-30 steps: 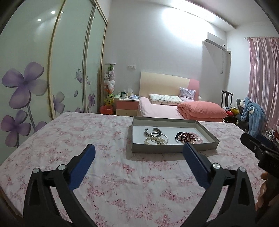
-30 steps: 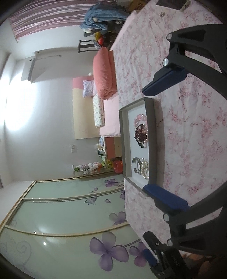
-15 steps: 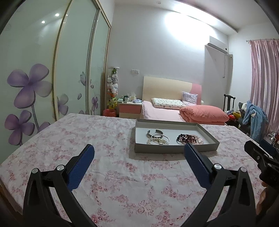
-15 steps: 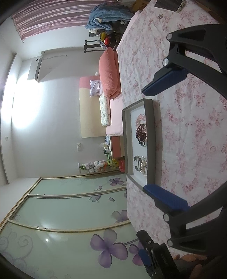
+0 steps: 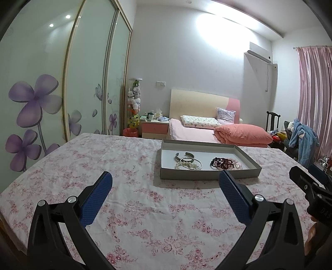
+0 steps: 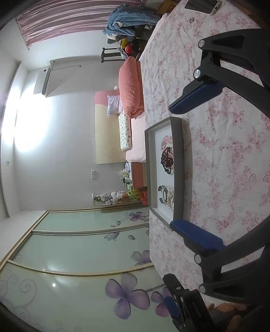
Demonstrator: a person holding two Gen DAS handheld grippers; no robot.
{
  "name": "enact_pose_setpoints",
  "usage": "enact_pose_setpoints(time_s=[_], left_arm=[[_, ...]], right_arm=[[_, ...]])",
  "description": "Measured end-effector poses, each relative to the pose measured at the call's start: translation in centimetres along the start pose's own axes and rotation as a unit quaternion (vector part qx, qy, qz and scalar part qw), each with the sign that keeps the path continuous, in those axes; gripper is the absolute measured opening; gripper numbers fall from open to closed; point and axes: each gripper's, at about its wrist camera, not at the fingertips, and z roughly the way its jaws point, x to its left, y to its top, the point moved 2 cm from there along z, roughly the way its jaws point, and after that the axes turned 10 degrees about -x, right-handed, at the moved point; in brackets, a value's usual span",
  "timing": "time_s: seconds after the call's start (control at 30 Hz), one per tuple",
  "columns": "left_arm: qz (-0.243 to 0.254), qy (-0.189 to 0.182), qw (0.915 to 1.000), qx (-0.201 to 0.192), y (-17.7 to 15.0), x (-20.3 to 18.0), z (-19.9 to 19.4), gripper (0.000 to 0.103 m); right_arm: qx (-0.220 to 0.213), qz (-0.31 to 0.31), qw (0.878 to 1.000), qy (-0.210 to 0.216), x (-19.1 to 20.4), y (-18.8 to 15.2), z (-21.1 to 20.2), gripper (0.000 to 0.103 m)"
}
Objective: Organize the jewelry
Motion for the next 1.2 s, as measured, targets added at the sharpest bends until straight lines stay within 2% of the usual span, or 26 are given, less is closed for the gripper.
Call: enact_pose_setpoints(time_s=[1.2], left_arm=[[0.000, 0.004, 0.9999, 0.015, -0.9, -0.2, 0.6, 0.101]], right_arm=[[0.012, 0.010, 1.000, -0.003, -0.4, -0.6, 0.9, 0.099]])
